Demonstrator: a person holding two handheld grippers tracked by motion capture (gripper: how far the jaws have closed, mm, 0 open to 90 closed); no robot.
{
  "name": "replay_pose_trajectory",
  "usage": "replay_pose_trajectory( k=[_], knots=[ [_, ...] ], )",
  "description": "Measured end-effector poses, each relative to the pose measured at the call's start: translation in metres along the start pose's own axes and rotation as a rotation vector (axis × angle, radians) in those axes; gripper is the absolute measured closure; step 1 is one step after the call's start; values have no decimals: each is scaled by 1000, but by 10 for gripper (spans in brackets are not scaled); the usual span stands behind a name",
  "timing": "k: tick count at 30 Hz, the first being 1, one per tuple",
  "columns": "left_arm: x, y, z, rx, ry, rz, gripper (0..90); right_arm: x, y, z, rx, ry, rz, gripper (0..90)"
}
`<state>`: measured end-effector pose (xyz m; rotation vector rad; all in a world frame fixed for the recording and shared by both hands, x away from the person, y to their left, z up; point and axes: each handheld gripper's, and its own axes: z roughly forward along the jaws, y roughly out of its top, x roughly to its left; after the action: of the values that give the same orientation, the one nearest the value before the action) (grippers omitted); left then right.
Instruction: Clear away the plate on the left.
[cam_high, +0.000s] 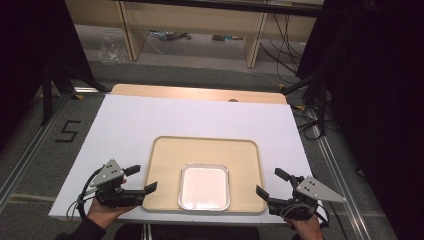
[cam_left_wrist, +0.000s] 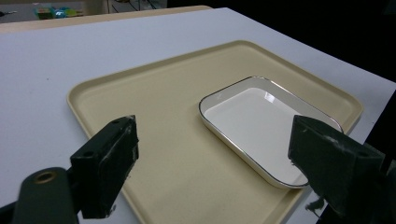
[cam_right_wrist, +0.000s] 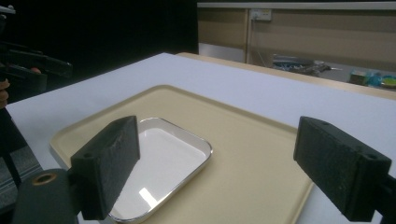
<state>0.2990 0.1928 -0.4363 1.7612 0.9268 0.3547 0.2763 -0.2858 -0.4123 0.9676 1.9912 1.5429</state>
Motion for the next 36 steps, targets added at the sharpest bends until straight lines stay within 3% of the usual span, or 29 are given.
replay_pose_trajectory(
  k=[9, 11, 14, 17, 20, 22, 23, 24, 25, 27, 29, 30, 32, 34, 35, 36],
  knots=[
    [-3, -2, -6, 6, 3, 18, 159, 1, 0, 0, -5, 1, -5, 152],
    [-3, -3, -7, 3, 1, 20, 159, 2, 0, 0, -2, 13, 18, 152],
    [-3, -3, -10, 1, 3, 25, 159, 0, 0, 1, -20, -3, -22, 152],
    [-2, -3, -13, -1, 15, 33, 159, 0, 0, 0, -5, 4, -25, 152],
    [-2, -4, -18, -16, 17, 24, 160, 3, -1, 0, -9, 17, 15, 152],
    [-3, -5, -20, -18, 21, 23, 160, 2, -1, 0, -7, 25, 11, 152],
    [-4, -6, -19, -15, 20, 16, 162, 1, -1, 0, -13, 8, -15, 152],
    [-6, -7, -18, -11, 17, 15, 162, 4, -1, -1, 11, 17, 7, 152],
    [-8, -8, -18, -6, 19, 23, 162, 4, -1, -1, 9, 19, 7, 152],
    [-11, -8, -18, 0, 22, 76, 163, 3, -1, -1, -3, 22, -15, 152],
    [-13, -8, -17, 1, 22, 58, 163, 4, -2, -1, 3, 37, 12, 152],
    [-14, -8, -18, 6, 29, 60, 162, 3, -2, -2, 0, 25, -16, 152],
    [-15, -8, -18, -8, 29, 57, 163, 5, -2, -3, 6, 30, 9, 152],
    [-11, -7, -20, -18, 33, 68, 163, 3, -2, -1, -7, 36, -22, 152],
    [-11, -7, -20, -18, 41, 43, 163, 3, -2, -2, -2, 35, -24, 152],
    [-10, -7, -19, -22, 37, 45, 163, 3, -2, -1, -1, 32, -20, 152]
  ],
)
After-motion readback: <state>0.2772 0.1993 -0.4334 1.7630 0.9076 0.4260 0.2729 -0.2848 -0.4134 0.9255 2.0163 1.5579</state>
